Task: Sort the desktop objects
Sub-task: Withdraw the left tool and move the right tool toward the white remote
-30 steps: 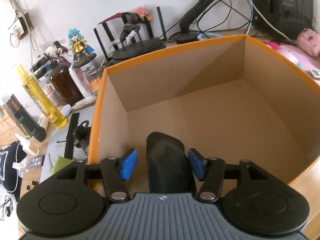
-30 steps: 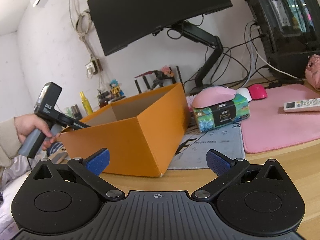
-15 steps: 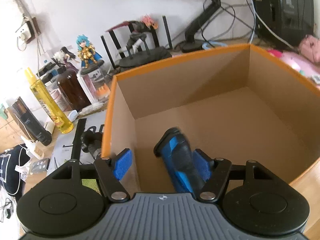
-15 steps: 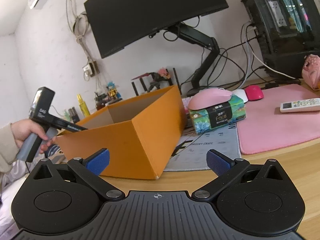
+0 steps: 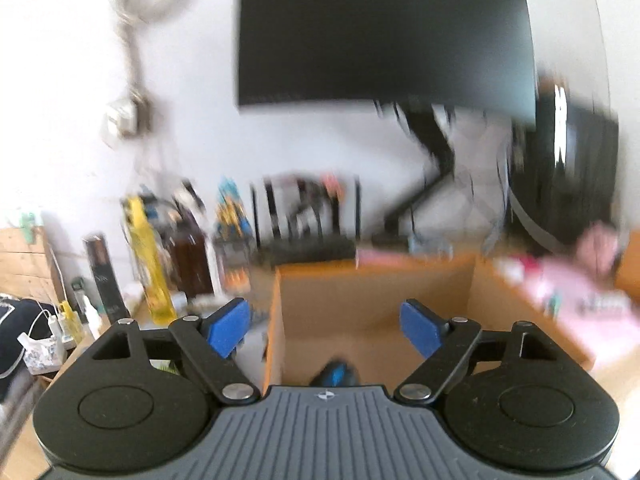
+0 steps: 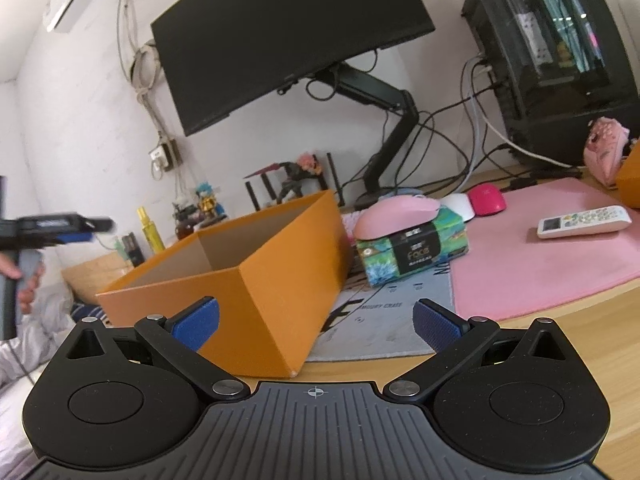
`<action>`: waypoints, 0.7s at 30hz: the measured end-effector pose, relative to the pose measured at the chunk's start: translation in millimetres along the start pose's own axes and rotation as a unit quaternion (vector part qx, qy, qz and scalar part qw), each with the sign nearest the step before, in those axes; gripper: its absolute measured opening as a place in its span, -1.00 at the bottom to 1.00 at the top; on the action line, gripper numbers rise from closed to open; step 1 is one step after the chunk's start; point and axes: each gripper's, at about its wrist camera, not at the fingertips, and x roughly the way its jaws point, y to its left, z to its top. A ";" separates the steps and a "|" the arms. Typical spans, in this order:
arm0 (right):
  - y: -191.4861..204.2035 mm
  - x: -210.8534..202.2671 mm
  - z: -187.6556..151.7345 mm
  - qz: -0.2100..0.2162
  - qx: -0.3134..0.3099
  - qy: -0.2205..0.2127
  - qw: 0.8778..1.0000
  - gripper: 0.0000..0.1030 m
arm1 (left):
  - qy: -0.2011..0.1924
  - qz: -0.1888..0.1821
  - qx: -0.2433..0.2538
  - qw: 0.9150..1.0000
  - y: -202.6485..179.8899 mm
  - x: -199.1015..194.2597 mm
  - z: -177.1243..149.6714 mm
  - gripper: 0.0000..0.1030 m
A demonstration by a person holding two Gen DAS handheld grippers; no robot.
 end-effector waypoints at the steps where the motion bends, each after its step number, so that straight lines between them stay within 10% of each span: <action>1: -0.9 -0.8 0.7 -0.004 0.000 -0.002 1.000 1.00 | -0.022 -0.003 -0.014 1.000 0.9 -7.8 -2.7 0.80; 8: -5.8 -7.9 4.8 -0.031 -0.010 -0.012 0.999 1.00 | -0.122 -0.001 -0.041 0.992 -12.7 -42.4 -50.4 1.00; 21: -19.7 -6.5 0.1 -0.075 -0.003 -0.006 0.997 1.00 | -0.125 -0.033 -0.054 0.990 -28.3 -54.2 -118.8 1.00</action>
